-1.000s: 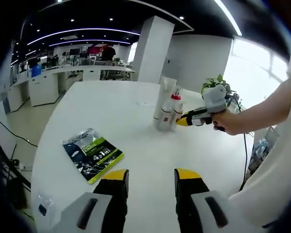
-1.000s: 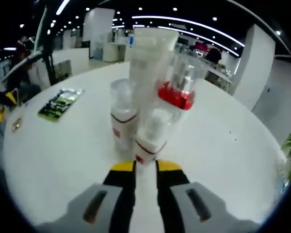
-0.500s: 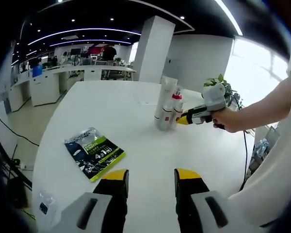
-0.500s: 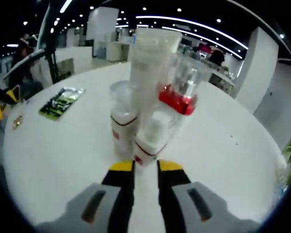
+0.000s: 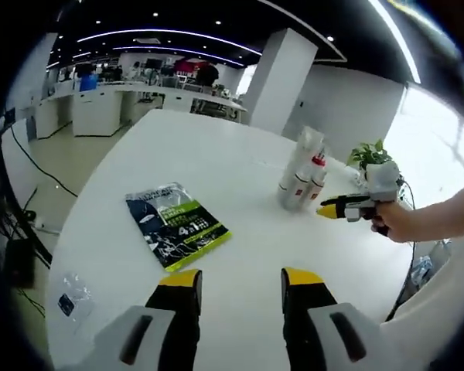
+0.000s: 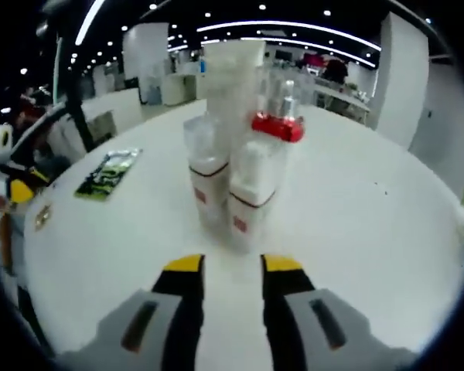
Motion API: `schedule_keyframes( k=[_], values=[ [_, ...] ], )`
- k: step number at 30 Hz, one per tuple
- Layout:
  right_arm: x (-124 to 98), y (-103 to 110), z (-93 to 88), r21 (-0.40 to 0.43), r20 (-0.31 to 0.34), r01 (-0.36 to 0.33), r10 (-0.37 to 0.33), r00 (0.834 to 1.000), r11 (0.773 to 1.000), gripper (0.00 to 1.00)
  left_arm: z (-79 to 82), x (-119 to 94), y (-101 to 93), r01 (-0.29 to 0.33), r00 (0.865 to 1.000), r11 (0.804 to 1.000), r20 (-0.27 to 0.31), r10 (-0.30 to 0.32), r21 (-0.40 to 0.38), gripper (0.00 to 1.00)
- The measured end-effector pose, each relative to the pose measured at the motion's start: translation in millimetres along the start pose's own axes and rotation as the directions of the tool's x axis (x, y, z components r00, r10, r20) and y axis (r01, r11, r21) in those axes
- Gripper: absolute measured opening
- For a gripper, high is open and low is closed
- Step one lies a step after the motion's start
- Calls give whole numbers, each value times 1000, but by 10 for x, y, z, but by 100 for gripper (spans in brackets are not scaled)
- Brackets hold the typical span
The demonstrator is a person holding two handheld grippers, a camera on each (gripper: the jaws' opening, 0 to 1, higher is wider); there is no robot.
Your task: Arrange the skincare products in the storage area until every visible bottle or jar stands upright without overlapping.
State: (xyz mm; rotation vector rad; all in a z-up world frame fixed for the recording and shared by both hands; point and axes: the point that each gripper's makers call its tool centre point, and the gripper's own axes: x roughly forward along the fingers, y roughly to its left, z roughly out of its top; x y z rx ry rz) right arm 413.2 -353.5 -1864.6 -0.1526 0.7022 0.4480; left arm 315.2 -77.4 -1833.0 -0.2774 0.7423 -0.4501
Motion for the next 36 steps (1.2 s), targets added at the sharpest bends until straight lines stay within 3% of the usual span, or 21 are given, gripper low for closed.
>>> schedule_keyframes(
  k=[5,9,16,19,25,36],
  values=[
    [6,349,-32,57,7,-64,64,998,996,30,74,79,288,-52,999,996,8,53,-70,46],
    [99,763,59,94,31,-146,144,989,985,33,97,159,473,-79,997,987,2,80,-142,51],
    [377,1301,435,105,80,-276,268,960,956,40,141,326,706,-104,995,971,-24,102,-216,59],
    [531,1541,560,69,61,-328,324,944,942,41,207,394,766,-102,995,966,-22,100,-239,59],
    [799,1795,639,32,-7,-405,406,914,914,45,279,505,828,-99,995,965,-29,95,-244,59],
    [1184,2008,674,-7,-162,-505,497,852,863,42,323,680,877,-78,996,957,-52,66,-280,58]
  ],
)
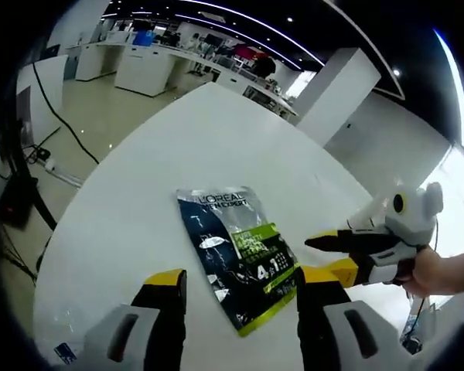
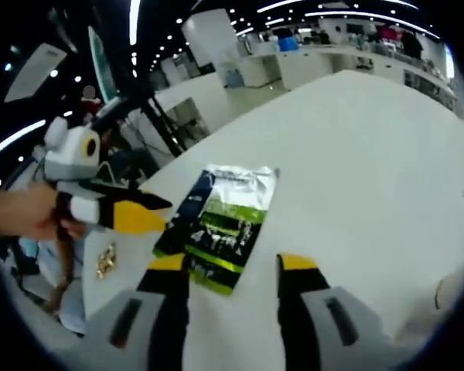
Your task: Arrange the skincare products in the storage area until every visible bottle or jar stands upright without overlapping.
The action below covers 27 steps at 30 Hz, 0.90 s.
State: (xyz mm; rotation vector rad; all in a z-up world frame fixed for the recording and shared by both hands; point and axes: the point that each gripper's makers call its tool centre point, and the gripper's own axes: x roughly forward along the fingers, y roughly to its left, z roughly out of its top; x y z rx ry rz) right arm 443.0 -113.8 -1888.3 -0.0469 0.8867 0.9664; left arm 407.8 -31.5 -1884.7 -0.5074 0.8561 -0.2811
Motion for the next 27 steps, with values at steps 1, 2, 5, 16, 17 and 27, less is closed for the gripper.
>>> schedule_keyframes(
  k=[1,2,5,16,17,27],
  values=[
    [23,-3,-8,6,-13,-6,6,1000,1000,41,-1,5,5,-2,1000,1000,-3,2,-1,57],
    [58,-4,-39,15,-40,-12,13,999,1000,40,6,13,-2,1,1000,1000,-1,-1,-3,57],
    [115,21,-25,16,-46,-31,32,998,999,33,40,53,-32,17,1000,1000,3,-17,-20,56],
    [153,12,90,319,49,-104,93,994,942,25,136,78,-116,168,985,936,96,-145,-309,49],
    [163,-3,92,325,53,-102,89,995,940,24,144,76,-106,171,984,935,106,-145,-312,48],
    [163,55,6,350,33,-111,106,994,930,15,2,47,-50,209,978,881,114,-177,-424,27]
  ],
)
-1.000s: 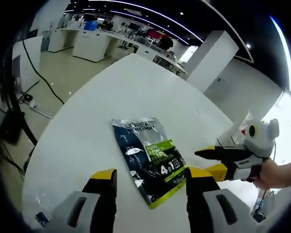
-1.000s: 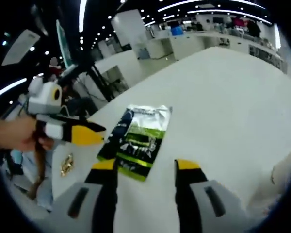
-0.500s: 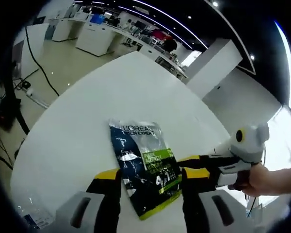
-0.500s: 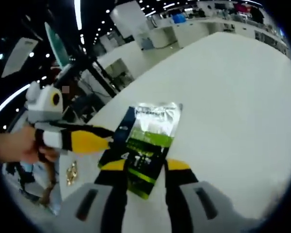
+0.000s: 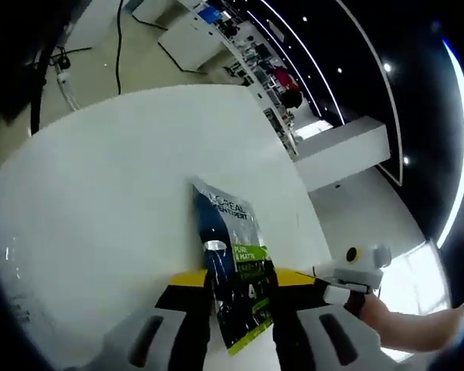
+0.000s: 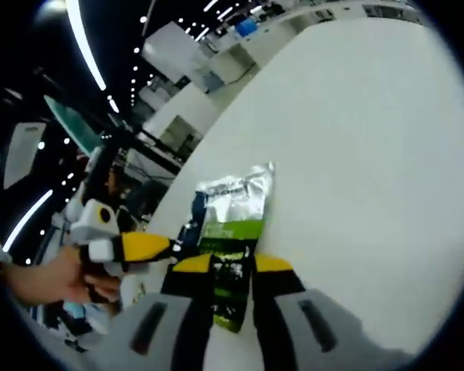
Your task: Arrange the skincare products in the storage area until every visible bottle or jar stands upright without overlapping.
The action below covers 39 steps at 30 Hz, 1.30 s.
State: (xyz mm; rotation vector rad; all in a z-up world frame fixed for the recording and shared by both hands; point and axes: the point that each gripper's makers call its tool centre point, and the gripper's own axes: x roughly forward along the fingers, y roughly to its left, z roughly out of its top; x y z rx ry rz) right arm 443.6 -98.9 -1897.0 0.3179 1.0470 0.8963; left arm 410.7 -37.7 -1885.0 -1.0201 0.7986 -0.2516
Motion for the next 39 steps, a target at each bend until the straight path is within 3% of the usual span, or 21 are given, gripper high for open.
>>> schedule_keyframes(
  k=[3,7,10,13,15,17,21,23,24,27,28,29,33,34,35,39],
  values=[
    [-43,38,-76,10,-24,-20,20,1000,1000,5,34,-33,8,4,999,1000,32,-4,-23,24],
    [-121,110,-58,10,7,-32,31,999,999,2,69,-96,-63,50,998,998,51,-47,-47,14],
    [-199,185,10,-1,62,-37,37,997,999,0,91,-136,-164,93,994,994,70,-89,-61,10],
    [-313,304,126,26,140,-89,85,986,996,0,112,-191,-251,137,987,988,92,-130,-73,10],
    [-461,455,243,103,216,-186,161,963,977,0,102,-245,-312,171,981,982,101,-163,-75,11],
    [-603,568,320,143,264,-259,215,940,955,0,60,-314,-474,261,962,964,98,-256,-45,12],
    [-854,792,380,97,313,-315,272,910,944,0,-20,-425,-728,385,920,921,102,-378,-55,14],
    [-1042,1003,395,87,342,-391,341,876,916,0,-62,-465,-827,425,903,903,98,-419,-56,16],
    [-1113,1087,400,90,355,-433,377,855,897,0,-91,-499,-920,463,884,885,98,-457,-54,17],
    [-1261,1240,319,74,342,-485,435,833,871,0,-118,-639,-1245,602,797,794,129,-590,-90,19],
    [-1352,1244,368,43,391,-479,426,816,877,0,-146,-645,-1288,605,794,793,130,-594,-72,20],
    [-1419,1214,329,63,390,-469,411,824,881,0,-210,-689,-1374,629,776,774,108,-621,-68,18],
    [-1572,1188,240,49,397,-442,388,832,896,0,-338,-702,-1476,631,776,772,90,-624,-82,11],
    [-1618,1190,213,45,402,-441,387,830,897,0,-373,-726,-1502,638,770,766,88,-632,-76,5],
    [-1656,1164,178,36,404,-421,372,836,907,0,-399,-758,-1566,659,753,745,90,-652,-107,3],
    [-1780,1178,81,10,413,-403,363,835,915,0,-533,-785,-1643,653,757,754,48,-651,-67,2]
  ],
)
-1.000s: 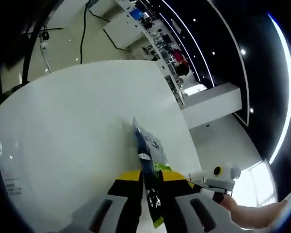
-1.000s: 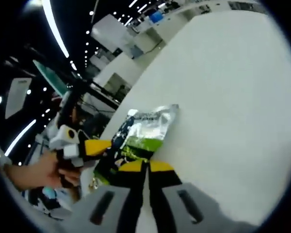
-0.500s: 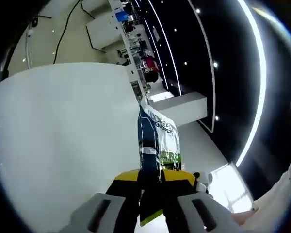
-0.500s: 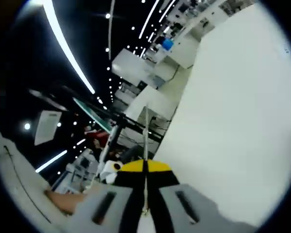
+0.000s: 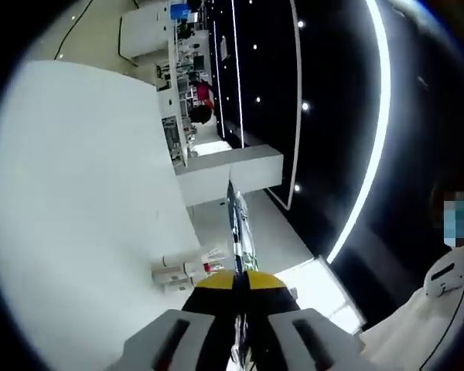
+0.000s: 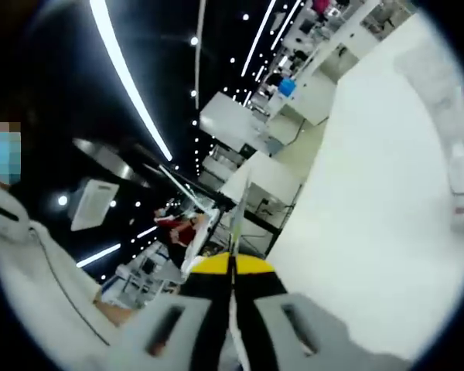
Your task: Arrange the skincare products in the storage area until every visible bottle or jar stands upright without overlapping.
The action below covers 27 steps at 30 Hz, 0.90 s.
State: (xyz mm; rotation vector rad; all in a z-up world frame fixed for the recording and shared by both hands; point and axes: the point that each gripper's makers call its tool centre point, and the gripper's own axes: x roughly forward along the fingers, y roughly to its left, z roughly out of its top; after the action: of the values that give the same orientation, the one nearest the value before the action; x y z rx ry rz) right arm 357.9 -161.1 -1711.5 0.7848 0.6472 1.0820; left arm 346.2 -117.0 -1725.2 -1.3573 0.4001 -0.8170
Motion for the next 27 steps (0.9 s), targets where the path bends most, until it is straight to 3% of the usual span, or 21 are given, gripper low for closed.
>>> schedule_keyframes(
  k=[3,4,6,9,12,14,15,16,17,18,20,23,26,27],
  values=[
    [-151,153,-19,-13,31,-44,45,999,999,5,-121,9,-108,31,998,999,-59,-30,20,1],
    [-180,193,-14,-9,44,-57,57,997,998,9,-211,5,-179,58,992,998,-109,-56,22,1],
    [-241,242,-5,-16,68,-64,65,996,998,16,-311,2,-200,54,985,998,-165,-49,28,1],
    [-339,317,-36,-17,74,-90,91,993,996,18,-494,10,-288,76,968,997,-240,-70,17,1],
    [-399,357,-32,-16,86,-101,102,991,995,20,-710,17,-391,110,942,994,-318,-110,-17,1],
    [-426,372,-26,-7,84,-110,110,990,994,19,-912,36,-453,138,912,990,-386,-140,-31,1],
    [-428,376,-30,-3,81,-113,113,990,994,19,-946,42,-461,141,907,990,-398,-142,-30,1],
    [-440,388,-48,13,68,-120,119,991,993,17,-1045,60,-480,144,892,989,-430,-140,-24,1],
    [-458,403,-58,14,61,-126,125,990,992,13,-1128,72,-467,138,878,990,-462,-126,-9,1],
    [-487,445,-66,0,55,-143,143,988,990,2,-1179,86,-445,124,870,992,-480,-109,0,1],
    [-548,430,-68,1,57,-135,134,989,991,1,-1181,128,-436,137,874,989,-476,-96,53,2],
    [-624,430,-42,23,74,-137,135,988,990,0,-1232,159,-447,132,866,988,-494,-74,84,4],
    [-679,467,45,52,120,-147,140,983,988,0,-1326,138,-354,117,837,983,-547,-22,140,15],
    [-702,484,97,77,146,-158,146,978,984,0,-1481,103,-317,111,790,982,-613,7,154,18]
  ],
)
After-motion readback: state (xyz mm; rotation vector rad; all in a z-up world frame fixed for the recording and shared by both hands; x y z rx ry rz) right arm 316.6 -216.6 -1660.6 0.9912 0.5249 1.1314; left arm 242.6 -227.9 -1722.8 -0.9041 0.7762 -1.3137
